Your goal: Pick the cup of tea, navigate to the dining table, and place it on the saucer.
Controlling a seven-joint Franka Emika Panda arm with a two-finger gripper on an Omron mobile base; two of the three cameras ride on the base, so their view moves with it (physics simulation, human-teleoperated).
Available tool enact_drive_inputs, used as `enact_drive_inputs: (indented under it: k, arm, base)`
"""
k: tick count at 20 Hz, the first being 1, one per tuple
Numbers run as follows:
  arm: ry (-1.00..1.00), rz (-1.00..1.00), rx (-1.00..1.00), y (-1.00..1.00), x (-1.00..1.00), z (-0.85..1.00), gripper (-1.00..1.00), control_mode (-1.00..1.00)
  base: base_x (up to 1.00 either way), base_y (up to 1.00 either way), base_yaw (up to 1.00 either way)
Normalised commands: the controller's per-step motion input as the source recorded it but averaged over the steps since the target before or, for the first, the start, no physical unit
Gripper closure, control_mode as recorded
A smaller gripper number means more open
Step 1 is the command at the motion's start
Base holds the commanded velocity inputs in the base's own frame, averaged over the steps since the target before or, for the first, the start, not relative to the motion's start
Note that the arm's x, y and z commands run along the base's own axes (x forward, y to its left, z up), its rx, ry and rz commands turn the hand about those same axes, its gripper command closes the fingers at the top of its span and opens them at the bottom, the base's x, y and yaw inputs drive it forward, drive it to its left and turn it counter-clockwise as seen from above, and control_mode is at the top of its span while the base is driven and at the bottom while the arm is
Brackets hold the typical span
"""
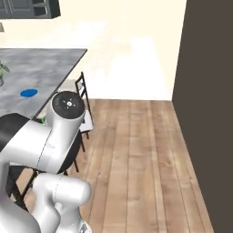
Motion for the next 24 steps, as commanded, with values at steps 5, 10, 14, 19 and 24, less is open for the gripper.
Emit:
enact_drive_inputs:
  k: [5,10,14,19,24]
  arm:
    - [0.0,0.0,0.0,0.0,0.0,0.0,1.0,1.0]
    - [0.0,0.0,0.0,0.0,0.0,0.0,1.0,1.0]
    - [0.0,0.0,0.0,0.0,0.0,0.0,1.0,1.0]
    - [0.0,0.0,0.0,0.0,0.0,0.0,1.0,1.0]
    - [0.0,0.0,0.0,0.0,0.0,0.0,1.0,1.0]
  base:
    - [1.0,-0.27,0.16]
    - [1.0,-0.18,0.2]
    - [1.0,-0.19,0.3]
    - [1.0,-0.2,0.38]
    - [1.0,-0.13,0.53]
